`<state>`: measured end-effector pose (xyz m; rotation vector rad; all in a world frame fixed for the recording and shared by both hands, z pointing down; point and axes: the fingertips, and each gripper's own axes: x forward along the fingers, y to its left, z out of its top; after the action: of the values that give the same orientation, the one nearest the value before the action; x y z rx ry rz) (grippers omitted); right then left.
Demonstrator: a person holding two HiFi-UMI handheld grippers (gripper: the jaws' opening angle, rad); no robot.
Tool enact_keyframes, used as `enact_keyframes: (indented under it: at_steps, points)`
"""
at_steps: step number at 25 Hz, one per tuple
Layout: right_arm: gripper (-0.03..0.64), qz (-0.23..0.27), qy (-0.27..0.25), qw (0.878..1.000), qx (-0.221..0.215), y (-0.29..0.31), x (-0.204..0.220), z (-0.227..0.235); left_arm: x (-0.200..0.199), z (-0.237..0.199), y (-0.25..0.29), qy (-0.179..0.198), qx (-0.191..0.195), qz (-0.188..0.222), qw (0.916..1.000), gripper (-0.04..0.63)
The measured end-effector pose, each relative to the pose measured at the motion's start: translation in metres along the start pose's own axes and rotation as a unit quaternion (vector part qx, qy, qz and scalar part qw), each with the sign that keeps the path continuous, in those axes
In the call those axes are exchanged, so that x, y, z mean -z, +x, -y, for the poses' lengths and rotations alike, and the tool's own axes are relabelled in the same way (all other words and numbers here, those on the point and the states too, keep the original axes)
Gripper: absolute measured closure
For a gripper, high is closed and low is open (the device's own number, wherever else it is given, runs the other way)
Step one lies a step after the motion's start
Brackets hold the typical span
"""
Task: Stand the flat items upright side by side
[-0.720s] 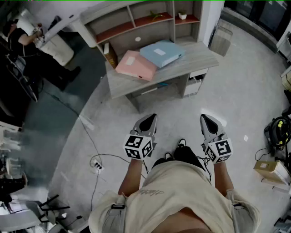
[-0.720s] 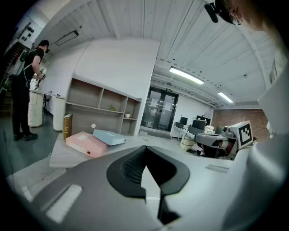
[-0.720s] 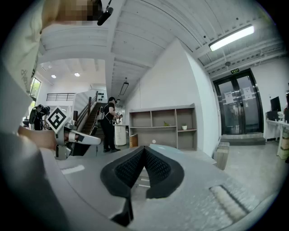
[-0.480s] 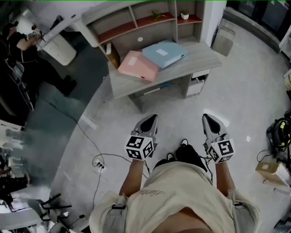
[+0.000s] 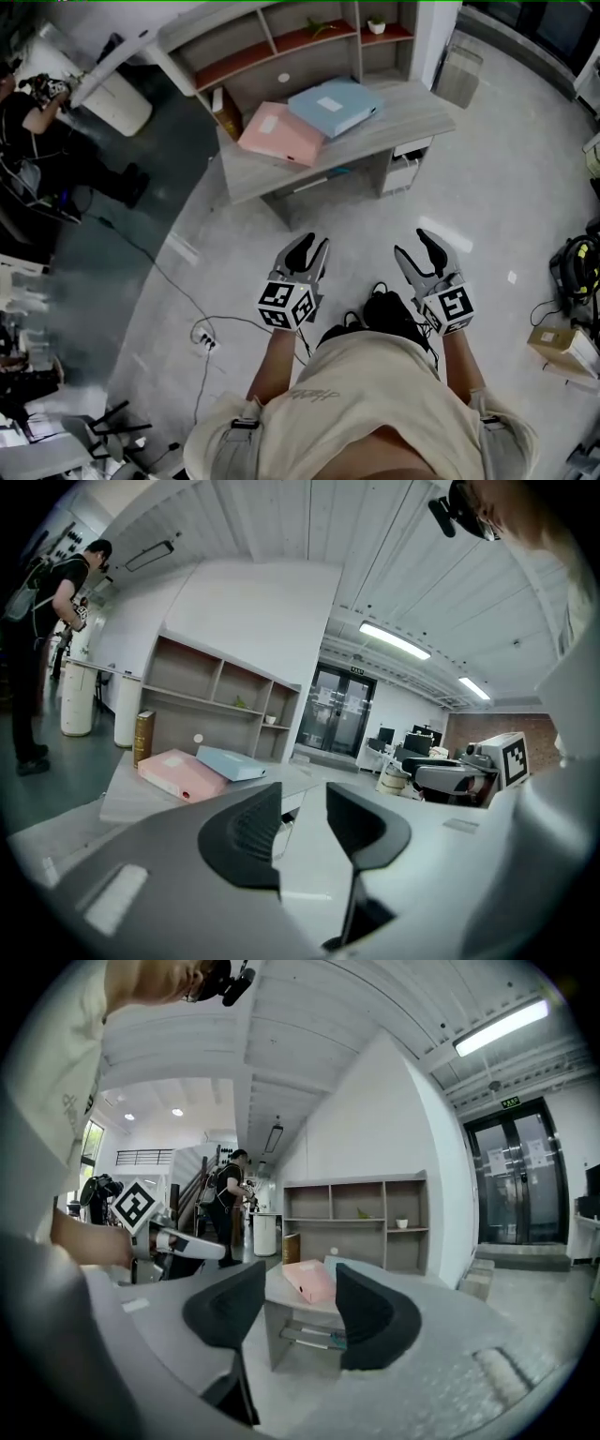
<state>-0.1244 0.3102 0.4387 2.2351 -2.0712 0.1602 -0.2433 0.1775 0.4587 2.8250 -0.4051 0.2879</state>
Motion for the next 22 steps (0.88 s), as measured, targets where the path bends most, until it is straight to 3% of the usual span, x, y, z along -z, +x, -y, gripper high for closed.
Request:
enact_keyframes:
  at_steps: [2, 6, 15, 22]
  points:
    - [0.377, -0.005, 0.010, 1.000, 0.004, -0.003, 0.003, 0.004, -0.001, 0.005, 0.004, 0.011, 0.005, 0.002, 0.9999, 0.383]
    - [0.377, -0.004, 0.015, 1.000, 0.015, -0.006, 0.001, 0.011, -0.003, 0.011, 0.011, 0.032, 0.016, -0.001, 0.9994, 0.345]
    - [0.373, -0.027, 0.019, 0.999, 0.034, -0.004, 0.018, 0.026, 0.015, 0.004, 0.024, 0.002, 0.028, -0.025, 0.9993, 0.348]
    - [0.373, -0.032, 0.035, 0.999, 0.020, 0.035, 0.026, 0.059, -0.011, -0.010, 0.064, 0.015, 0.026, -0.025, 0.9992, 0.351]
